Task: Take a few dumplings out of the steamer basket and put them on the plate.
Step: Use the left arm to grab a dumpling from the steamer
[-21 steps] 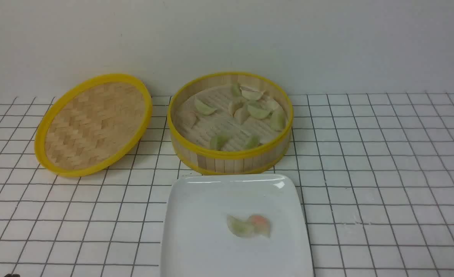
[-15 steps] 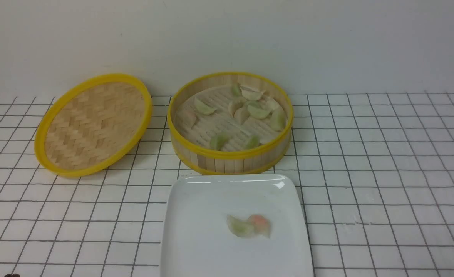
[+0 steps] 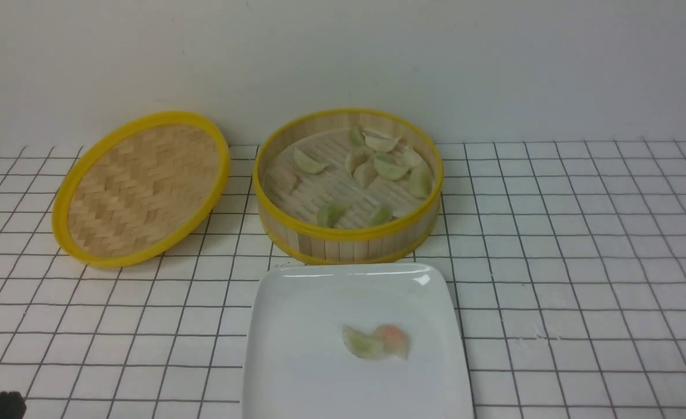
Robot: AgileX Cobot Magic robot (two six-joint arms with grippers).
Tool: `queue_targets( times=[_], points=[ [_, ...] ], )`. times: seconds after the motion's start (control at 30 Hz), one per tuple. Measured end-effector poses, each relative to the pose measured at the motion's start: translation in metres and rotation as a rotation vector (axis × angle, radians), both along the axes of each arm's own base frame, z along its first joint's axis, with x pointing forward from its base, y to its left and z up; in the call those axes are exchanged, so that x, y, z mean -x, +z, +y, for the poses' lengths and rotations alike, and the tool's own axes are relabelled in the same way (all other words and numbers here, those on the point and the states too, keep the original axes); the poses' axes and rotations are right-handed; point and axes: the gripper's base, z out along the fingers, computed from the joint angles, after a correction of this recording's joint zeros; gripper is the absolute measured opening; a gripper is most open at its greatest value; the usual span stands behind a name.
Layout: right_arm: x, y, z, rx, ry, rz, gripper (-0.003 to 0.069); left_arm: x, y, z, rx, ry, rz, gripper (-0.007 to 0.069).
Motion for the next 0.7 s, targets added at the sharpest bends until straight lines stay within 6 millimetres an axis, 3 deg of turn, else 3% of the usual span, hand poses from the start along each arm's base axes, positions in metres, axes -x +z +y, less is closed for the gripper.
queue_targets(
  times=[0.3, 0.43, 0.57, 0.63, 0.7],
  points=[
    [0.0, 0.0, 0.0, 0.0, 0.0, 0.0, -0.0008, 0.002, 0.038, 0.016, 0.514, 0.147, -0.409, -0.0006],
    [0.0, 0.0, 0.0, 0.0, 0.0, 0.0, -0.0008, 0.008, 0.054, 0.027, 0.633, 0.211, -0.57, -0.0006],
    [0.0, 0.001, 0.001, -0.029, 0.002, -0.013, -0.0008, 0.017, 0.096, 0.025, 0.66, 0.158, -0.639, -0.0006],
    [-0.002, 0.005, 0.004, -0.131, 0.018, -0.083, -0.0008, 0.014, 0.131, 0.018, 0.601, 0.1, -0.589, -0.0006],
    [-0.002, 0.009, 0.005, -0.191, 0.026, -0.13, -0.0008, 0.008, 0.146, 0.015, 0.573, 0.082, -0.551, -0.0006]
  ],
)
